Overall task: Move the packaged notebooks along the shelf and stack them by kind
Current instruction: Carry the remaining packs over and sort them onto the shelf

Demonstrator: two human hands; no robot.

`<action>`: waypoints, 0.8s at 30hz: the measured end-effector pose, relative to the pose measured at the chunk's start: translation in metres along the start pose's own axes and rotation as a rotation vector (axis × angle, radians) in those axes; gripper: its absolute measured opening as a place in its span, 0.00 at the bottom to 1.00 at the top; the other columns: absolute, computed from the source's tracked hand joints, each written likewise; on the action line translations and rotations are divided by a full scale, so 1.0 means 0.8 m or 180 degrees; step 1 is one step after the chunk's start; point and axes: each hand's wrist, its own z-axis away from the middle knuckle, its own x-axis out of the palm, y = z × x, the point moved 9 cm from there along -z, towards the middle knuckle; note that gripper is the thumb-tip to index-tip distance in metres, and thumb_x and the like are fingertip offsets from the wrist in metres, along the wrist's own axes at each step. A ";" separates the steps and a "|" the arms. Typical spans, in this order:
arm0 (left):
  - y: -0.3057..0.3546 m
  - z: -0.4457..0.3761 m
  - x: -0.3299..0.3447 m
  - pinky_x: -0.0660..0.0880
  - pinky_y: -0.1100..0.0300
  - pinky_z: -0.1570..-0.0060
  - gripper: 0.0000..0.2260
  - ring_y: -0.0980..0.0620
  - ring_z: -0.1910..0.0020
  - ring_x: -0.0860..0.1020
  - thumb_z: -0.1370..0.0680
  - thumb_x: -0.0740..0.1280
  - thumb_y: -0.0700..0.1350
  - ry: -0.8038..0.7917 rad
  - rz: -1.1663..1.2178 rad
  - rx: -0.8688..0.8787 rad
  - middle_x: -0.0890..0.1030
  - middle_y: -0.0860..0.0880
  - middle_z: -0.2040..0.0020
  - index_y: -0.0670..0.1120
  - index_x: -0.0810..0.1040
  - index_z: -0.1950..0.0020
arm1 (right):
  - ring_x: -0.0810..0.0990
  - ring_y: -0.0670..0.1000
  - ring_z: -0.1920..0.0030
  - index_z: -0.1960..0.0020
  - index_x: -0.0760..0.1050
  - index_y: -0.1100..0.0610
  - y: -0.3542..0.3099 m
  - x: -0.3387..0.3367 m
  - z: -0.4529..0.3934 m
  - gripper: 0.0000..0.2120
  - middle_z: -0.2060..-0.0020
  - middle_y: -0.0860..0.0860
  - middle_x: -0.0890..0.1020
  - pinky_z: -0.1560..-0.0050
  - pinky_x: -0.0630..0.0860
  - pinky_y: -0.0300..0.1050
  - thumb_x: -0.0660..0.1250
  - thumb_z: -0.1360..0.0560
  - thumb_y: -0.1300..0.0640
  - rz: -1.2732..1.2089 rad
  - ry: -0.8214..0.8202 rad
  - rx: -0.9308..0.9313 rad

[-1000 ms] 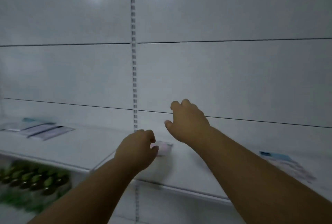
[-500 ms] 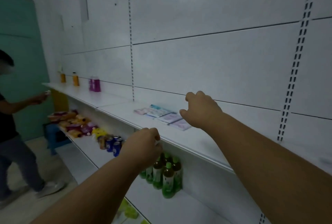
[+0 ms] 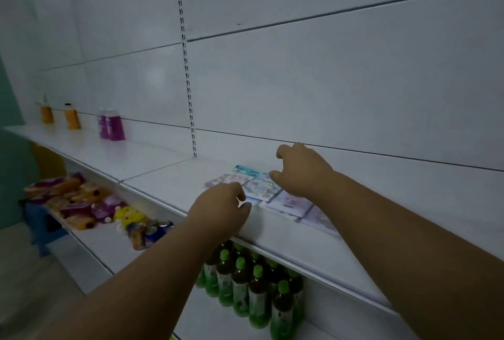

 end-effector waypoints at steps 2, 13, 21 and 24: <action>-0.009 -0.038 0.019 0.75 0.57 0.52 0.12 0.51 0.52 0.78 0.25 0.64 0.56 -0.0041 0.0014 0.0117 0.81 0.50 0.48 0.52 0.77 0.46 | 0.75 0.58 0.46 0.38 0.70 0.54 0.004 0.016 -0.014 0.22 0.42 0.57 0.73 0.49 0.75 0.51 0.65 0.26 0.43 0.0057 0.0013 0.0125; 0.008 -0.161 0.112 0.72 0.57 0.59 0.30 0.48 0.60 0.74 0.33 0.62 0.70 -0.0973 -0.0584 0.0672 0.75 0.48 0.60 0.47 0.77 0.45 | 0.75 0.59 0.47 0.38 0.71 0.55 0.034 0.054 -0.016 0.22 0.44 0.57 0.74 0.48 0.75 0.52 0.67 0.27 0.44 0.0519 0.0073 0.1250; -0.006 -0.182 0.072 0.73 0.54 0.58 0.10 0.40 0.48 0.79 0.25 0.65 0.45 -0.0803 0.0779 0.0512 0.80 0.39 0.47 0.41 0.78 0.48 | 0.72 0.53 0.59 0.50 0.74 0.56 0.054 0.073 0.013 0.21 0.53 0.54 0.80 0.60 0.68 0.44 0.64 0.28 0.38 0.0791 -0.0406 0.1940; -0.029 -0.185 0.057 0.79 0.53 0.55 0.08 0.40 0.53 0.81 0.25 0.63 0.41 -0.0658 0.2117 0.0112 0.82 0.40 0.51 0.40 0.78 0.49 | 0.75 0.54 0.58 0.48 0.77 0.58 0.053 0.089 0.016 0.28 0.58 0.54 0.79 0.58 0.68 0.43 0.62 0.30 0.33 0.0830 -0.0542 0.2059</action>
